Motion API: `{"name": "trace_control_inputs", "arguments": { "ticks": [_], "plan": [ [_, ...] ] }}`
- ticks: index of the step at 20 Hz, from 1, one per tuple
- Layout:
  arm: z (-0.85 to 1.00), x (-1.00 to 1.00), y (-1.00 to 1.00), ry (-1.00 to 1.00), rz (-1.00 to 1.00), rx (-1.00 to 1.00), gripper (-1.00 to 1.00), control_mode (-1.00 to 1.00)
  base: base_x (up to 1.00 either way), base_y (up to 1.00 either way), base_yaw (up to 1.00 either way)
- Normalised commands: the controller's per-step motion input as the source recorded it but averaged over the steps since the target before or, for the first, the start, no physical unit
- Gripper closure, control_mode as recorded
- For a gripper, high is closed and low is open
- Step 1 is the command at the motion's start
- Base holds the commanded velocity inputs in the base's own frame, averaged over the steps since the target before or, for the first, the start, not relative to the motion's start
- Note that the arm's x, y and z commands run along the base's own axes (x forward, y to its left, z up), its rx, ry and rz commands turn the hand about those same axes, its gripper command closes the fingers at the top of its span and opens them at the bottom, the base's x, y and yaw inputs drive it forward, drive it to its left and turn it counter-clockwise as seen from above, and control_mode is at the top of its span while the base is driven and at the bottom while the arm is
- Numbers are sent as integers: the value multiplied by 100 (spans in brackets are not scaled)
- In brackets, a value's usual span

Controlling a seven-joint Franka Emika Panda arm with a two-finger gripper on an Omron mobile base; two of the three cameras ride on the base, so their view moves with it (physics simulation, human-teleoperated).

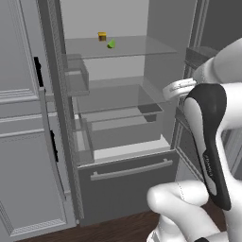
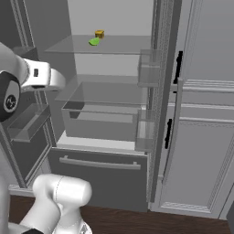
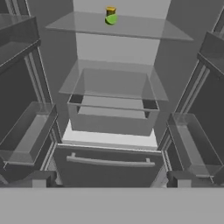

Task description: Grab a lemon wedge from the fridge and one ice cube from the ice bowl, and put them in the glass of lemonade.

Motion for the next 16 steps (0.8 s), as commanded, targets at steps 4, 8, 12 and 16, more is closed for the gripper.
{"name": "trace_control_inputs", "arguments": {
  "ticks": [4, 8, 12, 16],
  "plan": [
    [0, -18, 0, 0, -12, 0, -100, -100, 0, 0, 0],
    [0, 0, 0, 0, -3, 0, -100, -100, 0, 0, 0],
    [0, 2, 0, 0, 0, 0, -100, -100, 0, 0, 0],
    [0, 45, 0, 1, 0, 0, -100, 100, 25, 0, 0]
  ]
}}
